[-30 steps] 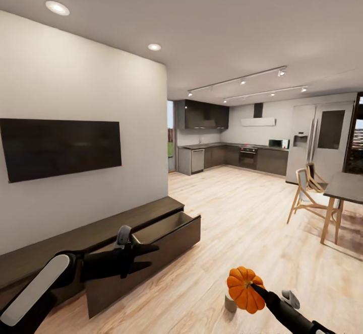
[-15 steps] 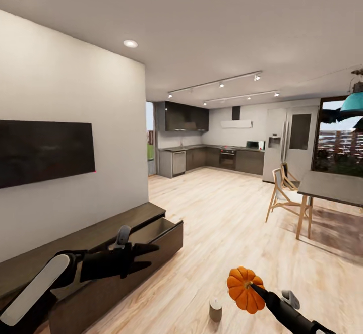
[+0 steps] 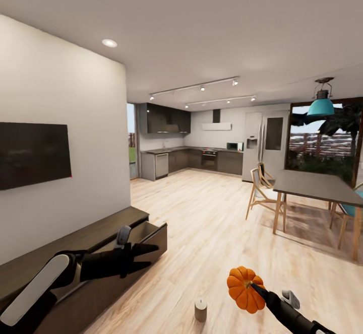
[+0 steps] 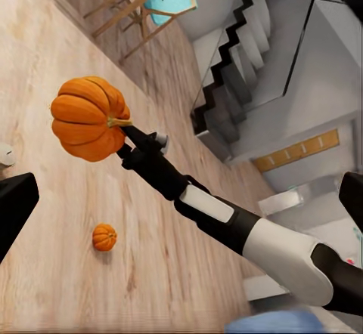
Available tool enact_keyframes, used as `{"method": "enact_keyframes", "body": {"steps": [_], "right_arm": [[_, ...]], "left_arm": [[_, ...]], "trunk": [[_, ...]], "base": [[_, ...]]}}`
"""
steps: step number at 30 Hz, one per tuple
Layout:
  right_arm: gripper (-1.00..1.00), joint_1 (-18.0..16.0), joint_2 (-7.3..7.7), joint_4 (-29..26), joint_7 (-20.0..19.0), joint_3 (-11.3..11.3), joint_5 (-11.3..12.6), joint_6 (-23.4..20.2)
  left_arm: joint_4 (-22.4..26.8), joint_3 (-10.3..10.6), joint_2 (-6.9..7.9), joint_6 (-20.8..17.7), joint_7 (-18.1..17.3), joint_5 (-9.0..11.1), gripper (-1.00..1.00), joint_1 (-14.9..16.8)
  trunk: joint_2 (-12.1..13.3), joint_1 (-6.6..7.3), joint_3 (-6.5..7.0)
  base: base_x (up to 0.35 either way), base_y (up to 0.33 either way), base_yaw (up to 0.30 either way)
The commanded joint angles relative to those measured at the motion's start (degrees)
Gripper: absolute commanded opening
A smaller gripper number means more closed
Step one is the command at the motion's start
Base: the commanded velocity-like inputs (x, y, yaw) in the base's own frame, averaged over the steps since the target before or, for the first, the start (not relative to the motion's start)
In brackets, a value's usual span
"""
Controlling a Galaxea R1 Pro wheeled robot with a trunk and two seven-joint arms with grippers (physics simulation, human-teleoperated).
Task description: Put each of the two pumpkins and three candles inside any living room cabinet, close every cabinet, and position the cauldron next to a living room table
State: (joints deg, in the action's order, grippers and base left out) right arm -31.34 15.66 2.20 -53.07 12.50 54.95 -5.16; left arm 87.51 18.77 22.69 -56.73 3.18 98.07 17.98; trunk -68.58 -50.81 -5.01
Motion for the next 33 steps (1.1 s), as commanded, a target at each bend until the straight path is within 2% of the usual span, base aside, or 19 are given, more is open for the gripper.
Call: {"method": "enact_keyframes", "body": {"steps": [1,12,20,26,33], "right_arm": [[-1.0,-0.1,-0.01,0.2,-0.3,0.2,0.6,-0.5],[-1.0,-0.1,-0.01,0.2,-0.2,0.2,0.6,-0.5],[-1.0,-0.1,-0.01,0.2,-0.2,0.2,0.6,-0.5],[-1.0,-0.1,-0.01,0.2,-0.2,0.2,0.6,-0.5],[-1.0,-0.1,-0.02,0.2,-0.2,0.2,0.6,-0.5]], "left_arm": [[0.0,0.0,0.06,-0.1,0.3,0.5,1.0,0.0],[0.0,0.0,0.07,-0.1,0.3,0.5,1.0,0.0],[-0.1,-0.2,0.07,-0.1,0.3,0.5,1.0,0.0],[-0.1,-0.2,0.13,-0.1,0.3,0.5,1.0,0.0],[0.0,-0.2,0.09,-0.1,0.3,0.5,1.0,0.0]], "trunk": [[-0.1,-0.01,-0.03],[-0.1,-0.01,0.54],[-0.1,-0.01,0.96],[-0.1,-0.01,1.28],[-0.1,-0.01,1.64]], "base": [[0.0,0.178,-0.252],[0.0,0.041,-0.252],[0.015,0.214,-0.252],[0.187,0.198,-0.252],[0.175,0.022,-0.252]]}}
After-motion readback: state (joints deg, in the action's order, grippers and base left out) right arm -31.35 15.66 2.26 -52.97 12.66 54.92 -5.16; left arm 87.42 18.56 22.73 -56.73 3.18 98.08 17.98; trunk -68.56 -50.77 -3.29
